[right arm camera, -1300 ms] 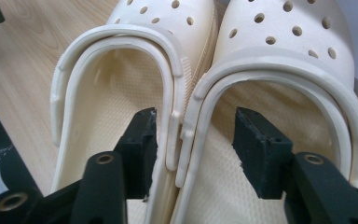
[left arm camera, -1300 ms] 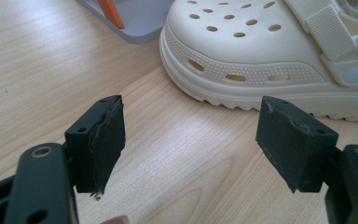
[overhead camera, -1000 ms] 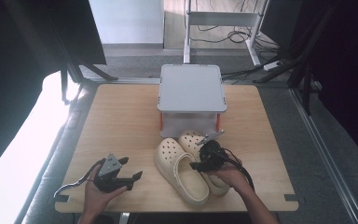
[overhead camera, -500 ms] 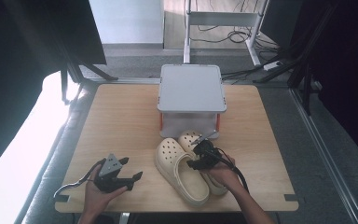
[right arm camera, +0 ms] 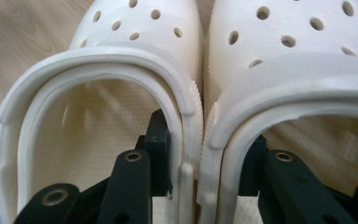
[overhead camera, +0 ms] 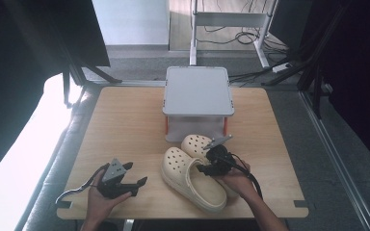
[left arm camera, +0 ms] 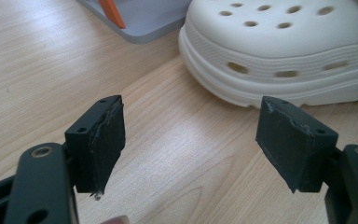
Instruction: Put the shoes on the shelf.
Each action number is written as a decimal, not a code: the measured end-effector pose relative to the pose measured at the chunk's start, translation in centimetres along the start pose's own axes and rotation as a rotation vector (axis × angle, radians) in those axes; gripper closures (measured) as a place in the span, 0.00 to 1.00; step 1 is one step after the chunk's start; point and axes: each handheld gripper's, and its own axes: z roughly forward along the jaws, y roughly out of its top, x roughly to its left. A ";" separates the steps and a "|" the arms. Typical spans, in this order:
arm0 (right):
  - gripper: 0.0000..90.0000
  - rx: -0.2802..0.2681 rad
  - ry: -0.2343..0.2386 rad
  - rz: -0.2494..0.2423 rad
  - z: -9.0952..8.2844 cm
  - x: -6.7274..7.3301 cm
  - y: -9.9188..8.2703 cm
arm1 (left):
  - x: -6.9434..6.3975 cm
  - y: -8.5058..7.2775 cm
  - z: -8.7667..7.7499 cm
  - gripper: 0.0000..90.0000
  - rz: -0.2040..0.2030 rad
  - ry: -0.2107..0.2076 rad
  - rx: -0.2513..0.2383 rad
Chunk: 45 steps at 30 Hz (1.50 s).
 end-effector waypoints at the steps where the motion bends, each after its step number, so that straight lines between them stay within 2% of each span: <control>1: 0.73 -0.002 0.005 -0.001 -0.3 0.0 0.0 | 0.0 0.0 0.0 0.27 -0.001 0.000 -0.001; 12: 0.73 -0.047 0.059 -0.024 -2.9 0.1 0.6 | 0.0 0.0 0.0 0.27 -0.003 -0.001 0.000; 26: 0.73 -0.059 0.097 -0.054 -3.4 0.1 1.1 | 0.0 0.0 0.1 0.27 0.001 0.000 0.002; 30: 0.73 -0.076 0.116 -0.062 -4.1 0.1 1.5 | 0.1 0.0 0.0 0.27 -0.002 0.000 0.000; 37: 0.73 -0.099 0.116 -0.077 -5.7 0.3 2.2 | 0.0 0.0 0.0 0.27 0.000 0.000 0.000; 41: 0.73 -0.107 0.134 -0.078 -6.6 -0.1 2.1 | 0.1 0.1 0.0 0.27 0.000 0.000 -0.002; 45: 0.73 -0.114 0.127 -0.068 -7.6 -0.7 1.7 | 0.0 0.0 0.1 0.27 -0.001 -0.002 0.000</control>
